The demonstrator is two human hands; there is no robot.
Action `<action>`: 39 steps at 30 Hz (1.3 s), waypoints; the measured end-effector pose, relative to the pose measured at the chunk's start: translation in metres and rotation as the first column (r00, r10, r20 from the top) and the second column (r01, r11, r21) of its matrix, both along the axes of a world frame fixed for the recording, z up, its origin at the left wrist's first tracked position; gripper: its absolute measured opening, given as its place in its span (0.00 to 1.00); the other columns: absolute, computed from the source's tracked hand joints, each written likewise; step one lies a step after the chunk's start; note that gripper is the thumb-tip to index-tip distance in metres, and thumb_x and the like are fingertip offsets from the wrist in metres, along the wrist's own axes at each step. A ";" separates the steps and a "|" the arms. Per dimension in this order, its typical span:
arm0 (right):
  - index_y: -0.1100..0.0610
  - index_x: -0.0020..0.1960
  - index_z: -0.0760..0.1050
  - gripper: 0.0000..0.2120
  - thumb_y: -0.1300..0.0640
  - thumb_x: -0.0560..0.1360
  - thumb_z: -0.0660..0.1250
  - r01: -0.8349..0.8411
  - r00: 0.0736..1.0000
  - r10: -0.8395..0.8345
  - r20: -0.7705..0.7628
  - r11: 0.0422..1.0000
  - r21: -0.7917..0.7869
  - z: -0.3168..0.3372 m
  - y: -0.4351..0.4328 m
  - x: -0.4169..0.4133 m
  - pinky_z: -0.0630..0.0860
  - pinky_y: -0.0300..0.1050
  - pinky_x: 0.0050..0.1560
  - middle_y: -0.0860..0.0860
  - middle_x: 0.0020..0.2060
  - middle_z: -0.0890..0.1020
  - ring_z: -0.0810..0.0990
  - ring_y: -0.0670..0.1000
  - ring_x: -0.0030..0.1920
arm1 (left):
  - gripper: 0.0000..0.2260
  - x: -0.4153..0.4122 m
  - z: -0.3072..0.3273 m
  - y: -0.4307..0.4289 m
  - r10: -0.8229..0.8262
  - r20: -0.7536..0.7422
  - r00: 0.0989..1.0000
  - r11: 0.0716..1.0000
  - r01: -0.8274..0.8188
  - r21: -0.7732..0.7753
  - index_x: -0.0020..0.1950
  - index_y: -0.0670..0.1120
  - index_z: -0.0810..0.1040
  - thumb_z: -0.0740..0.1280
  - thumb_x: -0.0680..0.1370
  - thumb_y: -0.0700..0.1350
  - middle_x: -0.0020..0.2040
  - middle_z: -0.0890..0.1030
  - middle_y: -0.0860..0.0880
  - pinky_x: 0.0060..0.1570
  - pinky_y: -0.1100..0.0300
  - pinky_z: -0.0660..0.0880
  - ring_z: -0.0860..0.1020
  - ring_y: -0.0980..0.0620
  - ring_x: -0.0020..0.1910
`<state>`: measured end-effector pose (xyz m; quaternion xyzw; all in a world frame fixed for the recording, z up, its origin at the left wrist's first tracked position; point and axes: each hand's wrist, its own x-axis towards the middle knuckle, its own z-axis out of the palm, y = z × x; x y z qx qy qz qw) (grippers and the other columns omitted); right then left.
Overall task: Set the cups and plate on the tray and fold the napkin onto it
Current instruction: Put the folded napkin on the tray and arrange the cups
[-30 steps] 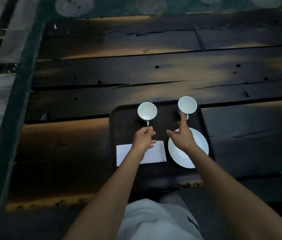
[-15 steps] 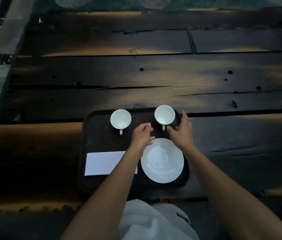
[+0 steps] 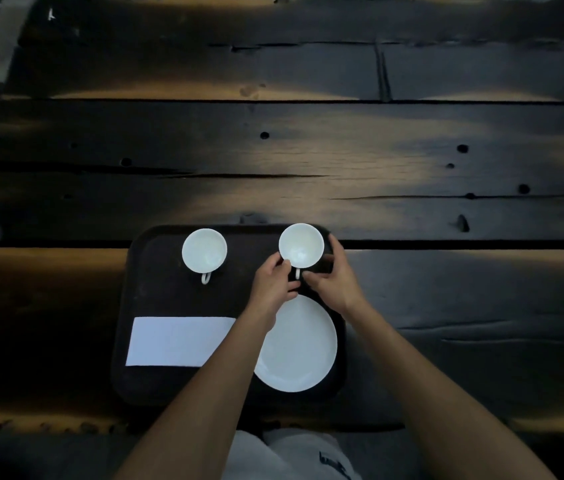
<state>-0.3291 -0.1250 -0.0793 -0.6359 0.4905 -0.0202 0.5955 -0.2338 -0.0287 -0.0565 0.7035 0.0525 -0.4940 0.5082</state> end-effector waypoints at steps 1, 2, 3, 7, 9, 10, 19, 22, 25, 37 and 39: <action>0.47 0.80 0.56 0.45 0.64 0.70 0.73 0.000 1.000 0.000 0.022 1.000 0.018 -0.002 0.000 0.001 0.78 0.59 0.62 0.53 0.64 0.77 0.78 0.54 0.64 | 0.17 -0.001 -0.001 -0.001 0.022 0.002 1.000 1.000 -0.022 -0.002 0.73 0.54 0.70 0.57 0.85 0.45 0.58 0.80 0.51 0.50 0.56 0.81 0.84 0.49 0.48; 0.47 0.79 0.58 0.43 0.64 0.69 0.73 -0.003 0.999 0.002 0.045 1.000 0.020 -0.003 0.000 0.002 0.78 0.59 0.61 0.51 0.64 0.78 0.78 0.53 0.64 | 0.17 -0.001 -0.002 -0.001 0.042 0.001 0.999 0.999 -0.042 -0.006 0.73 0.53 0.71 0.58 0.85 0.45 0.56 0.81 0.52 0.49 0.57 0.81 0.84 0.49 0.48; 0.46 0.77 0.62 0.41 0.65 0.69 0.73 -0.009 0.998 0.008 0.067 1.000 0.013 -0.005 0.001 0.003 0.79 0.59 0.61 0.49 0.63 0.78 0.78 0.51 0.64 | 0.17 -0.002 -0.003 0.000 0.058 -0.002 0.998 0.998 -0.058 -0.012 0.73 0.53 0.71 0.58 0.85 0.44 0.55 0.81 0.52 0.49 0.57 0.81 0.85 0.49 0.47; 0.47 0.72 0.68 0.35 0.66 0.69 0.73 0.011 0.994 -0.014 0.108 0.999 0.030 -0.009 0.004 0.006 0.78 0.58 0.62 0.46 0.61 0.80 0.78 0.49 0.63 | 0.17 -0.005 -0.003 0.002 0.093 -0.017 0.996 0.995 -0.094 -0.046 0.74 0.51 0.70 0.60 0.84 0.43 0.54 0.82 0.51 0.49 0.58 0.81 0.85 0.49 0.49; 0.48 0.72 0.69 0.34 0.67 0.69 0.73 0.027 0.991 -0.032 0.126 0.999 0.034 -0.009 0.005 0.007 0.78 0.58 0.62 0.47 0.61 0.80 0.78 0.49 0.64 | 0.17 -0.005 -0.004 0.003 0.108 -0.017 0.994 0.992 -0.109 -0.064 0.74 0.50 0.70 0.61 0.84 0.42 0.52 0.83 0.52 0.49 0.58 0.81 0.84 0.47 0.53; 0.49 0.71 0.69 0.34 0.67 0.69 0.73 0.039 0.991 -0.043 0.130 0.999 0.034 -0.009 0.005 0.007 0.78 0.58 0.62 0.47 0.61 0.80 0.78 0.49 0.64 | 0.17 -0.005 -0.004 0.003 0.116 -0.015 0.993 0.991 -0.117 -0.070 0.74 0.49 0.71 0.62 0.84 0.42 0.52 0.83 0.52 0.49 0.58 0.82 0.84 0.47 0.54; 0.49 0.72 0.70 0.35 0.67 0.68 0.75 0.080 0.993 -0.082 0.084 0.996 0.028 -0.009 0.007 0.010 0.78 0.61 0.61 0.49 0.61 0.80 0.77 0.52 0.64 | 0.16 -0.003 -0.011 0.007 0.113 0.033 0.993 0.991 -0.110 -0.078 0.71 0.50 0.75 0.63 0.83 0.41 0.48 0.85 0.57 0.47 0.61 0.81 0.85 0.53 0.52; 0.50 0.72 0.70 0.36 0.67 0.68 0.75 0.061 0.995 -0.062 0.076 0.998 0.020 -0.010 0.011 0.015 0.78 0.62 0.62 0.50 0.62 0.79 0.77 0.53 0.65 | 0.16 0.002 -0.012 0.015 0.114 0.034 0.993 0.990 -0.110 -0.087 0.71 0.50 0.75 0.64 0.83 0.42 0.51 0.85 0.54 0.48 0.61 0.81 0.85 0.52 0.53; 0.48 0.72 0.70 0.36 0.66 0.67 0.76 0.061 0.996 -0.062 0.060 0.998 0.011 -0.010 0.016 0.018 0.79 0.60 0.60 0.48 0.61 0.79 0.77 0.52 0.64 | 0.16 0.005 -0.012 0.021 0.116 0.034 0.993 0.990 -0.113 -0.088 0.71 0.50 0.75 0.64 0.83 0.42 0.53 0.85 0.52 0.49 0.60 0.81 0.84 0.51 0.54; 0.44 0.70 0.71 0.36 0.62 0.65 0.76 0.068 0.997 -0.069 0.033 0.997 0.036 -0.006 0.026 0.023 0.82 0.58 0.56 0.45 0.59 0.81 0.79 0.50 0.61 | 0.15 0.009 -0.012 0.028 0.097 0.072 0.993 0.993 -0.091 -0.077 0.68 0.52 0.77 0.64 0.82 0.41 0.45 0.85 0.61 0.41 0.66 0.80 0.85 0.55 0.49; 0.43 0.70 0.71 0.36 0.62 0.64 0.76 0.068 0.997 -0.069 0.024 0.997 0.033 -0.005 0.028 0.023 0.83 0.57 0.55 0.45 0.58 0.81 0.80 0.50 0.60 | 0.15 0.010 -0.013 0.031 0.099 0.078 0.992 0.993 -0.093 -0.077 0.68 0.53 0.78 0.65 0.82 0.42 0.45 0.85 0.61 0.41 0.65 0.80 0.85 0.54 0.50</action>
